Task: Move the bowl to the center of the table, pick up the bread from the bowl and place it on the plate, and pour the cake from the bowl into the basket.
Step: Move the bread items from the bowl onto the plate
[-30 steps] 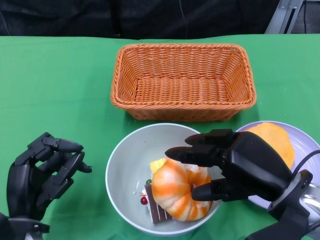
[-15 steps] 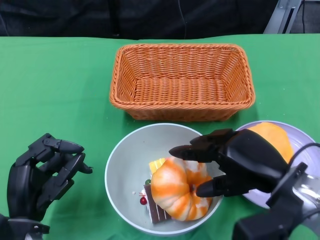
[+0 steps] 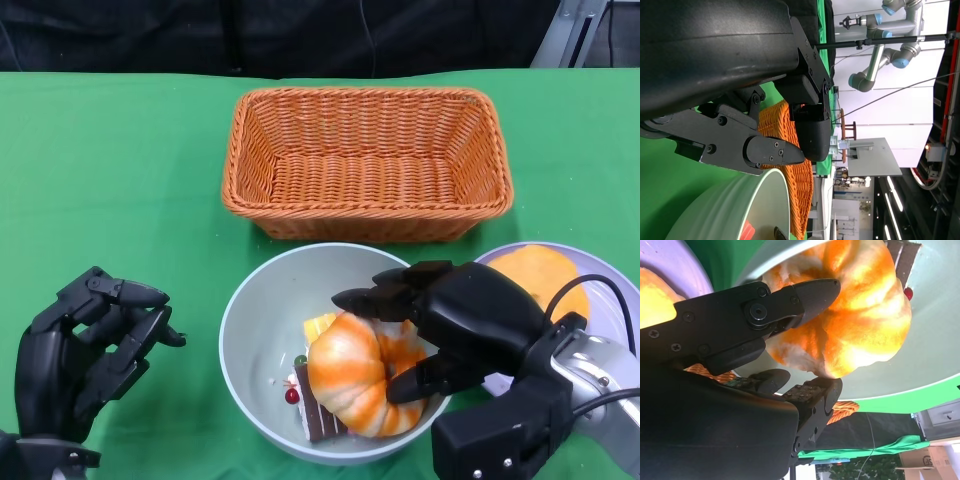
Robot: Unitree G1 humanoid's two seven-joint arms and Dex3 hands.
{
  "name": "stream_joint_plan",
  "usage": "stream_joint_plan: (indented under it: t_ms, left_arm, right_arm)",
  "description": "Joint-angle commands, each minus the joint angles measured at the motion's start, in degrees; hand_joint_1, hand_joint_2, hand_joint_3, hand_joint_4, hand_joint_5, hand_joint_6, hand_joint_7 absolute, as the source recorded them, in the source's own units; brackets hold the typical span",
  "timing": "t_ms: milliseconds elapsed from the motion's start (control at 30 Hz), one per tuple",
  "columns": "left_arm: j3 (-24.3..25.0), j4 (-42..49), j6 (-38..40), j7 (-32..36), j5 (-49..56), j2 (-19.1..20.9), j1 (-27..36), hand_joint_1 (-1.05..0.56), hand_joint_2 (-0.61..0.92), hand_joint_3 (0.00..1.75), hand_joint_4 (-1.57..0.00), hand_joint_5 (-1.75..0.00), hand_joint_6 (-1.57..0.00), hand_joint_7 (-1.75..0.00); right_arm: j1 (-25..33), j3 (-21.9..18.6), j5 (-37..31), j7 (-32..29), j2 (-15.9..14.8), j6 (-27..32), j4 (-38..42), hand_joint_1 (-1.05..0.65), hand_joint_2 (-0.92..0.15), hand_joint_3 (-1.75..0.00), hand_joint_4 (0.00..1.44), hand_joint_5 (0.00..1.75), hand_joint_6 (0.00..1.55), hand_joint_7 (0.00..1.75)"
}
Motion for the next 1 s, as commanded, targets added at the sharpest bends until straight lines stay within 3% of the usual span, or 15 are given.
stream_joint_plan:
  t_ms: [33, 400, 633, 1000]
  left_arm:
    - [0.2, -0.4, -0.2, -0.6, -1.2, 0.4, 0.3, -0.19, 0.92, 0.32, -0.80, -1.39, -0.83, -1.15]
    - [-0.1, -0.2, -0.5, -0.4, -1.4, 0.4, 0.4, -0.20, 0.92, 0.31, -0.83, -1.34, -0.84, -1.13]
    - [-0.1, -0.2, -0.5, -0.9, -1.9, 0.3, 0.4, -0.19, 0.92, 0.31, -0.82, -1.34, -0.84, -1.13]
    - [-0.1, -0.6, -0.4, -0.8, -1.9, 0.2, 0.6, -0.21, 0.92, 0.31, -0.81, -1.35, -0.82, -1.14]
  right_arm:
    - [-0.6, 0.7, -0.5, -0.4, -0.4, 0.4, 1.6, -0.89, -0.92, -0.02, 0.39, 0.00, 0.39, 0.00]
    - [-0.8, 2.2, -0.9, -1.7, 0.0, 0.3, 2.4, -0.86, -0.92, -0.01, 0.45, 0.03, 0.44, 0.02]
    - [-0.8, 4.1, -3.5, -2.4, 0.5, 1.7, 1.8, -0.74, -0.87, 0.00, 0.71, 0.09, 0.58, 0.02]
    - [-1.1, 6.9, -7.2, -2.5, 1.2, 5.7, 0.2, -0.59, -0.85, 0.00, 0.86, 0.08, 0.65, 0.02]
